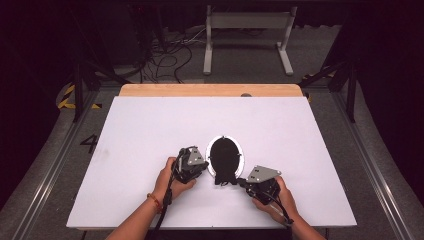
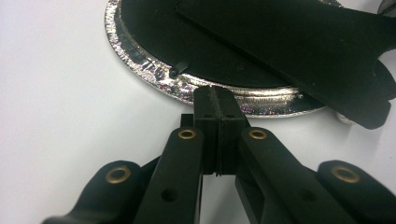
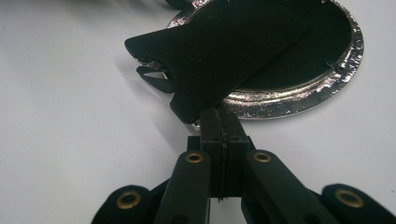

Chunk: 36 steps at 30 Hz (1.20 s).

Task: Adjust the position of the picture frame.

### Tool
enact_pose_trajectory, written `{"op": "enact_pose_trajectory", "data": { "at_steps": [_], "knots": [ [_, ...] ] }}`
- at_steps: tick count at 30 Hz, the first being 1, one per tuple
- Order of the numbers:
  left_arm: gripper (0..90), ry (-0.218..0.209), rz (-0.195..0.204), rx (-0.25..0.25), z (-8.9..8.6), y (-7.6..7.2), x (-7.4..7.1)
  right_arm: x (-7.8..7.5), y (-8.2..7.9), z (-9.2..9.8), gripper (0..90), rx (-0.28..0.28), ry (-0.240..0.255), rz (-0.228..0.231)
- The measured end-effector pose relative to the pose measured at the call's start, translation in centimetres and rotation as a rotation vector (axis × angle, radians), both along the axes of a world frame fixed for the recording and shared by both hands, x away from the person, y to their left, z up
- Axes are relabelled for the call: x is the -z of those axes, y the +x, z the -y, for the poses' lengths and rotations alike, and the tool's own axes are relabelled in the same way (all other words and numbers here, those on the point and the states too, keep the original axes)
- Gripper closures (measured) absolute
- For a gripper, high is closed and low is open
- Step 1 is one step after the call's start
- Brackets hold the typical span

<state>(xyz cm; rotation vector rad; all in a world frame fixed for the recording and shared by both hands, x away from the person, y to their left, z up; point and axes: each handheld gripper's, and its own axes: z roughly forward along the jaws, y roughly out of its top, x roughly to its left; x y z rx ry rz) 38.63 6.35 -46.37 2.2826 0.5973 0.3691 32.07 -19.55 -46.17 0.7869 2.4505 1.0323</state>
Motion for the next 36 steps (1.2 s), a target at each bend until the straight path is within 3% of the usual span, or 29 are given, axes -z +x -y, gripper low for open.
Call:
{"op": "enact_pose_trajectory", "data": {
  "at_steps": [29,34,36],
  "knots": [
    [88.6,-0.014,0.011,-0.024,0.07,0.40,0.18,0.07,0.15,-0.35,90.0,0.004,0.006,-0.001],
    [89.7,0.006,0.031,-0.022,0.30,0.47,0.14,0.06,0.21,-0.48,90.0,0.007,0.001,0.002],
    [89.6,0.002,0.019,-0.027,0.31,0.64,0.09,0.07,0.25,-0.54,90.0,0.007,-0.001,0.007]
  ]
}}
